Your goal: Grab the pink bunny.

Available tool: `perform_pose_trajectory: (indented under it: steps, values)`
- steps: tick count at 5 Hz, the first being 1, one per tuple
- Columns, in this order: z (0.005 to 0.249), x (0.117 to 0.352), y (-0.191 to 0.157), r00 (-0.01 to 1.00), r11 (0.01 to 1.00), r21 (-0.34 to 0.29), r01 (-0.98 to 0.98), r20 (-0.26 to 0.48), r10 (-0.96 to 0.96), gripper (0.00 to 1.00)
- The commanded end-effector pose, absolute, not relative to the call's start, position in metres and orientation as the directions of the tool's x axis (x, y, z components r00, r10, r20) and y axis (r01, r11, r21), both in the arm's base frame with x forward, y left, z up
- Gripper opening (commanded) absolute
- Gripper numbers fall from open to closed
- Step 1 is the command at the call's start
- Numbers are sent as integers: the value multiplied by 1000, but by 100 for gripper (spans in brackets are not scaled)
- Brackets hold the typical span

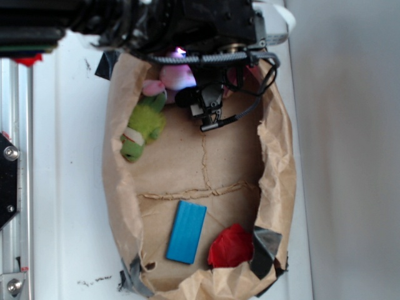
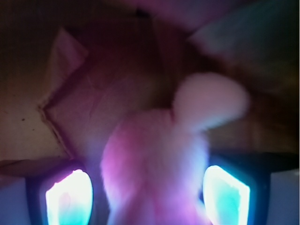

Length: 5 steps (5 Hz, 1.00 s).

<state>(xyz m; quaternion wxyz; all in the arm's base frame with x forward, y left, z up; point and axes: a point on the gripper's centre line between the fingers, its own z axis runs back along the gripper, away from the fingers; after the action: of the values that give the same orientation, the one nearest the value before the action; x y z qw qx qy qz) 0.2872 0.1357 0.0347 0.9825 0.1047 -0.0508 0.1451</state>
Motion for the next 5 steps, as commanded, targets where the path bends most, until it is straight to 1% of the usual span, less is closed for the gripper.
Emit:
perform_pose_trajectory:
  steps: [1,2,3,4,5]
  values:
    - [15,297,129,961,934,254,-253,179,211,100]
    - [21,300,131,954,938,215,-272,185,235,0]
    - [23,297,129,949,938,199,-284,200,245,0]
    - [29,296,128,942,941,160,-298,209,263,0]
    - [78,285,126,937,951,86,-299,216,275,0]
